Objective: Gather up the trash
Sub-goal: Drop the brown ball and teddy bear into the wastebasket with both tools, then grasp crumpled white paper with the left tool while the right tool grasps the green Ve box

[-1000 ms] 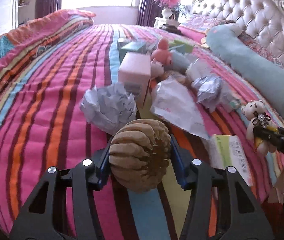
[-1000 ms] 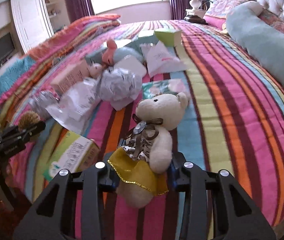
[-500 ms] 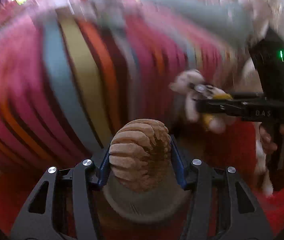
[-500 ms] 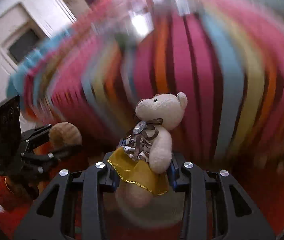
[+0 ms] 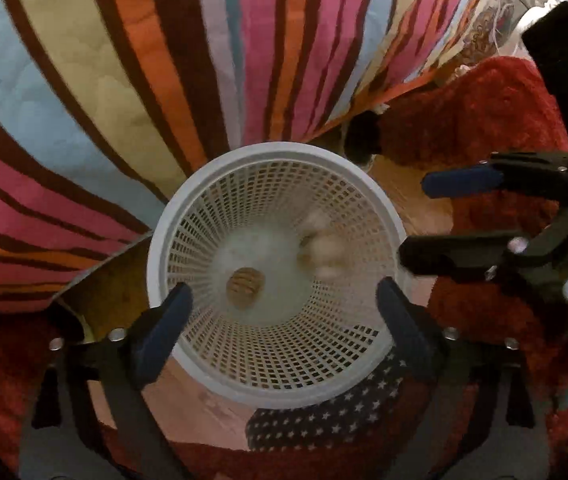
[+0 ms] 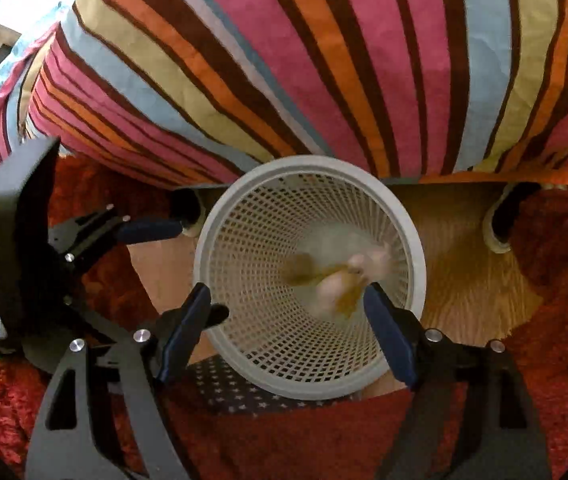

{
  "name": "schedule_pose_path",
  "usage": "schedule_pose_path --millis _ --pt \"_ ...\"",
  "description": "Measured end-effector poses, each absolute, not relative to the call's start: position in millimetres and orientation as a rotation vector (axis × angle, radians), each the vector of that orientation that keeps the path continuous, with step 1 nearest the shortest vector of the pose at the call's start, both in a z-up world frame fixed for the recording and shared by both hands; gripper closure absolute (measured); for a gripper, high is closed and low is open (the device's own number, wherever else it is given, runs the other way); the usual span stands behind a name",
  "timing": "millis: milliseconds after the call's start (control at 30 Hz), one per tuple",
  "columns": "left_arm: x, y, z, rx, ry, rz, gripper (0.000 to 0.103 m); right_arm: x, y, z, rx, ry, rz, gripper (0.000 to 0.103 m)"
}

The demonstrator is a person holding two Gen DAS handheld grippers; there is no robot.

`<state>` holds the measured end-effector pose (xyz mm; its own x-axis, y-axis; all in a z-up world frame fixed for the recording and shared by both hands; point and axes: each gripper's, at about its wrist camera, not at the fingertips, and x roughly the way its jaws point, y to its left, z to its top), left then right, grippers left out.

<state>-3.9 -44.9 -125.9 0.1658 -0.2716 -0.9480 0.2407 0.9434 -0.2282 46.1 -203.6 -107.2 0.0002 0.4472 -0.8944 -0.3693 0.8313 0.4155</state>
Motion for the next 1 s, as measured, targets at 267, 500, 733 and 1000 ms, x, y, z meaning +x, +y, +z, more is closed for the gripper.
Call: schedule_pose_path --millis 267,500,733,1000 --pt "-1.8 -30.8 -107.5 -0.049 1.279 -0.295 0.011 33.1 -224.1 -82.2 0.041 1.349 0.563 0.028" --pt "3.7 32.9 10.3 -0.138 1.005 -0.200 0.012 42.1 -208.4 20.8 -0.045 0.981 0.548 0.028" --pt "95.7 114.9 103.5 -0.045 0.696 0.109 0.012 103.9 -124.9 75.3 -0.101 0.726 0.535 0.028" --pt "191.6 146.7 90.5 -0.059 0.732 0.130 0.012 171.5 -69.5 66.4 -0.158 0.743 0.471 0.028"
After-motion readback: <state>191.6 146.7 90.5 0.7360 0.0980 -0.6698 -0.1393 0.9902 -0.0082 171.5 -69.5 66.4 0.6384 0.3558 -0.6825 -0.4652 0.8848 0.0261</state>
